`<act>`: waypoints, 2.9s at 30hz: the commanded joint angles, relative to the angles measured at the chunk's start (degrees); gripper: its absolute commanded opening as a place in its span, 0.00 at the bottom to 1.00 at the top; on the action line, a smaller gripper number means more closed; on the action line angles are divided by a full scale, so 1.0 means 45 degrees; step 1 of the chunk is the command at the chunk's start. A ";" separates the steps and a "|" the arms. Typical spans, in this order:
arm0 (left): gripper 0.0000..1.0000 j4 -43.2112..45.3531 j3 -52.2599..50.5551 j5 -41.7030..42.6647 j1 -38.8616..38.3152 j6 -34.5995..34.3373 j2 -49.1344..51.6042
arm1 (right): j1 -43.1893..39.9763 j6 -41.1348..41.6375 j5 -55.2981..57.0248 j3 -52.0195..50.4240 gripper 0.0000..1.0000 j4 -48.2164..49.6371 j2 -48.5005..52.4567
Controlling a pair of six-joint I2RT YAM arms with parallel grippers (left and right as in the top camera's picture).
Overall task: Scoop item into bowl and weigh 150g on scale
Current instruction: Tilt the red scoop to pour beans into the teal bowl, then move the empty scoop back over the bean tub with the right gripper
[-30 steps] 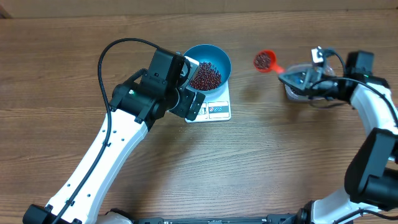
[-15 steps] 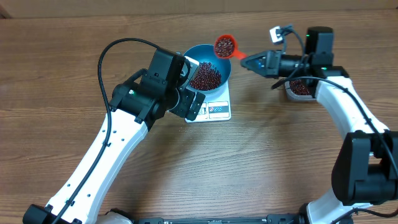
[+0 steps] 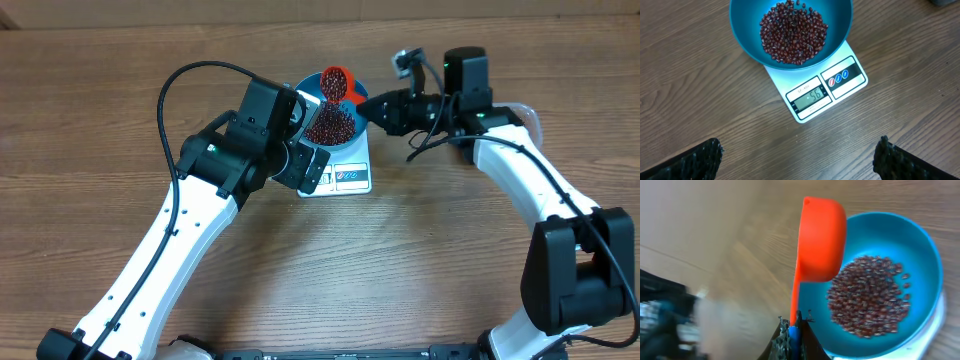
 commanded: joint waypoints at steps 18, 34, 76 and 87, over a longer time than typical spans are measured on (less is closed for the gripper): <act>1.00 0.0024 0.0204 0.0141 0.0053 0.0243 -0.0029 | 0.1588 -0.8378 0.6091 0.0282 0.04 -0.0665 0.0024; 1.00 0.0024 0.0204 0.0141 0.0058 0.0243 -0.0029 | 0.1593 -0.9709 0.7096 0.0282 0.04 -0.0709 -0.1617; 1.00 0.0024 0.0204 0.0141 0.0058 0.0243 -0.0029 | -0.0340 -0.1107 1.8156 0.0262 0.04 -0.7485 -0.3011; 1.00 0.0024 0.0204 0.0141 0.0058 0.0243 -0.0029 | -0.2555 -0.0962 1.4931 -0.0024 0.04 -0.7830 -0.2914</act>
